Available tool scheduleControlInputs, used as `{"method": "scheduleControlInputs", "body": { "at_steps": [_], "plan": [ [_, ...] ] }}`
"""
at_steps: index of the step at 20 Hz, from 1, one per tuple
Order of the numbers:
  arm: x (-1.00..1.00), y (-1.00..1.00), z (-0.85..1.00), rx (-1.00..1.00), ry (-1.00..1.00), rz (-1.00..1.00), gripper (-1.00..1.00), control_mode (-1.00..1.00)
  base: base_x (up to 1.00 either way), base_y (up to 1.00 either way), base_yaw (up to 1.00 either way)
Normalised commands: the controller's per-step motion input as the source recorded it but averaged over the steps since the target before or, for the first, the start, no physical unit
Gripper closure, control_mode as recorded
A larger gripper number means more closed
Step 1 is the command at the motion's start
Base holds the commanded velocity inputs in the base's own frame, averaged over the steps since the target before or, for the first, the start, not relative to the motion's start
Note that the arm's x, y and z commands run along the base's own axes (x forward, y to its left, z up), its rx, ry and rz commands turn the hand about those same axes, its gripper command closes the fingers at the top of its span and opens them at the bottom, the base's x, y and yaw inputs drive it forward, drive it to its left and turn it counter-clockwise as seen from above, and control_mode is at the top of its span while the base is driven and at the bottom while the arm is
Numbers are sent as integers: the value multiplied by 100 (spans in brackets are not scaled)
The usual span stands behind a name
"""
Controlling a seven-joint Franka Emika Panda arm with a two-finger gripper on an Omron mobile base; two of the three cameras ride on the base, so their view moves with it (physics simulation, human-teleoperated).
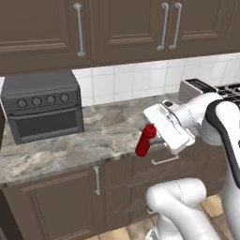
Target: Place the mustard and ketchup from the counter to the top shelf of the fridge. If the existing items in the fridge are on the top shelf, move them to other shelves.
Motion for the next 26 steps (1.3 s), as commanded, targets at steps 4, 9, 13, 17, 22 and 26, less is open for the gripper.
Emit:
{"method": "scheduleControlInputs", "body": {
  "at_steps": [4,9,13,17,22,26],
  "plan": [
    [0,0,0,0,0,0,100,100,-100,3,14],
    [0,0,0,0,0,0,100,100,-100,38,42],
    [0,0,0,0,0,0,100,100,-100,14,73],
    [0,0,0,0,0,0,100,100,-100,60,54],
    [0,0,0,0,0,0,100,100,-53,100,26],
    [0,0,0,0,0,0,100,100,-10,100,4]
  ]
}}
